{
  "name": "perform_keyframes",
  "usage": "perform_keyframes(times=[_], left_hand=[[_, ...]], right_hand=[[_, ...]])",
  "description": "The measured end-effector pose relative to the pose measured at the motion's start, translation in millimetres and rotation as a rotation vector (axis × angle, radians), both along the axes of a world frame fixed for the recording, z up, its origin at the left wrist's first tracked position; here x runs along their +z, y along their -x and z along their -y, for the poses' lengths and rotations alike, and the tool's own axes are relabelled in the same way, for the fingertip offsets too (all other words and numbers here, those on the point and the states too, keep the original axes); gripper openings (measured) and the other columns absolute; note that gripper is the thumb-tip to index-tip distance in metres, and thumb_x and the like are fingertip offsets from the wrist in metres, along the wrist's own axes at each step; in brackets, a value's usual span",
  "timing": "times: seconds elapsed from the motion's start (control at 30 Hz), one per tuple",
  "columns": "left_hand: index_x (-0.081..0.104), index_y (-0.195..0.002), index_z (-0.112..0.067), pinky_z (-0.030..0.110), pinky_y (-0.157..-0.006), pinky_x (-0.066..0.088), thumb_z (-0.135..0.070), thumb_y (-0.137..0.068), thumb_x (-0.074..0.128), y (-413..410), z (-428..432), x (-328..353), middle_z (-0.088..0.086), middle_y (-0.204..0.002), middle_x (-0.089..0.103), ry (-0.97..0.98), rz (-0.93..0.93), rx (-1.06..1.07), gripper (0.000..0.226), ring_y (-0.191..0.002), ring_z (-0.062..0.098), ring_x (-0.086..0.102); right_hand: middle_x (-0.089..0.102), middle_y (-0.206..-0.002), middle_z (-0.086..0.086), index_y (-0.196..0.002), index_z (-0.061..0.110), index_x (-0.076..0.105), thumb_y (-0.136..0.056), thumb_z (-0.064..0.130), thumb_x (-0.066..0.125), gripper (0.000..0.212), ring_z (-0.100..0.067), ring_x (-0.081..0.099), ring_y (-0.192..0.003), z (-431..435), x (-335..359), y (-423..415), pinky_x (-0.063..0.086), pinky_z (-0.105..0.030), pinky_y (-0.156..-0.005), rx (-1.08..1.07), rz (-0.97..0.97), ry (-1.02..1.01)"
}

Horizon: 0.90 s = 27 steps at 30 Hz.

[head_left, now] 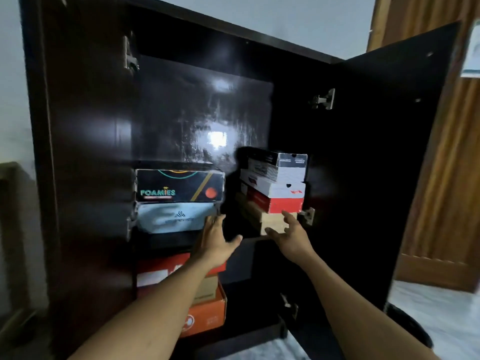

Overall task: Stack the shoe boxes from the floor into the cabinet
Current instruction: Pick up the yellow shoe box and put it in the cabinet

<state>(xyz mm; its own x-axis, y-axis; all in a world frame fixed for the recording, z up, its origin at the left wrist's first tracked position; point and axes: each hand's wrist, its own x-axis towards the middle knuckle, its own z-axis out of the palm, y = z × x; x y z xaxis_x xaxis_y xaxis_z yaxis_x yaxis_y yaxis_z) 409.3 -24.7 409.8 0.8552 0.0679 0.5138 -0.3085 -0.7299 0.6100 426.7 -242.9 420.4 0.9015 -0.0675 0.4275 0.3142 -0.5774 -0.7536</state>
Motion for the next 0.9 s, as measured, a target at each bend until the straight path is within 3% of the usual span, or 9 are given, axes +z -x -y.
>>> perform_keyframes(times=[0.17, 0.3, 0.33, 0.4, 0.47, 0.53, 0.63, 0.8, 0.9], left_hand=[[0.04, -0.147, -0.016, 0.032, -0.115, 0.032, -0.045, -0.086, 0.069, 43, 70, -33, 0.006, -0.153, 0.034, 0.065, -0.068, -0.141, 0.075, -0.142, 0.023, 0.035], [0.036, -0.149, -0.022, 0.034, -0.107, 0.039, -0.046, -0.088, 0.067, 66, 128, -57, -0.001, -0.156, 0.03, 0.073, -0.142, -0.253, 0.072, -0.139, 0.022, 0.041], [0.036, -0.148, -0.023, 0.035, -0.104, 0.042, -0.048, -0.088, 0.066, 71, 141, -66, -0.003, -0.155, 0.03, 0.055, -0.154, -0.274, 0.072, -0.137, 0.021, 0.043], [0.037, -0.147, -0.023, 0.036, -0.102, 0.046, -0.05, -0.088, 0.065, 80, 168, -85, -0.004, -0.155, 0.03, 0.022, -0.177, -0.329, 0.071, -0.134, 0.02, 0.045], [0.037, -0.147, -0.023, 0.037, -0.102, 0.046, -0.051, -0.088, 0.064, 87, 199, -104, -0.003, -0.154, 0.029, -0.016, -0.222, -0.392, 0.071, -0.134, 0.021, 0.045], [0.037, -0.147, -0.023, 0.035, -0.098, 0.046, -0.052, -0.089, 0.063, 94, 233, -122, -0.004, -0.153, 0.03, -0.059, -0.247, -0.463, 0.071, -0.133, 0.021, 0.045], [0.038, -0.147, -0.022, 0.032, -0.094, 0.043, -0.051, -0.088, 0.065, 106, 285, -151, -0.005, -0.152, 0.032, -0.099, -0.272, -0.581, 0.071, -0.132, 0.019, 0.046], [0.045, -0.144, -0.016, 0.031, -0.099, 0.041, -0.04, -0.084, 0.073, 126, 375, -199, 0.002, -0.146, 0.042, -0.152, -0.352, -0.766, 0.07, -0.129, 0.022, 0.048], [0.039, -0.148, -0.014, 0.032, -0.103, 0.039, -0.042, -0.085, 0.071, 129, 427, -226, 0.005, -0.15, 0.04, -0.237, -0.408, -0.858, 0.076, -0.135, 0.023, 0.044]], right_hand=[[0.045, -0.15, -0.007, -0.153, 0.023, 0.03, -0.082, 0.048, 0.075, 0.087, -0.027, 0.047, -0.136, 75, -36, 76, 0.044, -0.043, -0.109, -0.167, -0.057, 0.005], [0.046, -0.149, -0.01, -0.153, 0.02, 0.03, -0.085, 0.043, 0.074, 0.085, -0.027, 0.048, -0.134, 134, -63, 130, 0.044, -0.038, -0.109, -0.296, -0.135, 0.003], [0.05, -0.145, -0.009, -0.153, 0.019, 0.031, -0.086, 0.039, 0.074, 0.081, -0.024, 0.051, -0.131, 145, -71, 146, 0.044, -0.028, -0.106, -0.327, -0.152, 0.008], [0.059, -0.126, -0.004, -0.148, 0.014, 0.038, -0.09, 0.028, 0.072, 0.069, -0.019, 0.057, -0.116, 169, -90, 175, 0.042, -0.011, -0.085, -0.4, -0.177, 0.009], [0.056, -0.114, -0.001, -0.144, 0.006, 0.043, -0.091, 0.017, 0.071, 0.061, -0.018, 0.058, -0.111, 195, -111, 201, 0.036, -0.012, -0.076, -0.491, -0.205, 0.003], [0.055, -0.12, -0.002, -0.144, 0.005, 0.043, -0.091, 0.017, 0.071, 0.061, -0.017, 0.055, -0.115, 222, -136, 229, 0.036, -0.015, -0.082, -0.577, -0.252, -0.011], [0.044, -0.151, -0.009, -0.151, 0.012, 0.034, -0.09, 0.032, 0.071, 0.075, -0.025, 0.043, -0.139, 261, -177, 269, 0.04, -0.034, -0.107, -0.715, -0.327, -0.061], [0.043, -0.152, -0.011, -0.152, 0.011, 0.033, -0.09, 0.032, 0.07, 0.076, -0.027, 0.043, -0.138, 323, -238, 338, 0.037, -0.037, -0.111, -0.936, -0.409, -0.096], [0.037, -0.155, -0.011, -0.153, 0.011, 0.029, -0.09, 0.032, 0.069, 0.077, -0.027, 0.037, -0.141, 354, -270, 367, 0.033, -0.038, -0.114, -1.048, -0.42, -0.157]])
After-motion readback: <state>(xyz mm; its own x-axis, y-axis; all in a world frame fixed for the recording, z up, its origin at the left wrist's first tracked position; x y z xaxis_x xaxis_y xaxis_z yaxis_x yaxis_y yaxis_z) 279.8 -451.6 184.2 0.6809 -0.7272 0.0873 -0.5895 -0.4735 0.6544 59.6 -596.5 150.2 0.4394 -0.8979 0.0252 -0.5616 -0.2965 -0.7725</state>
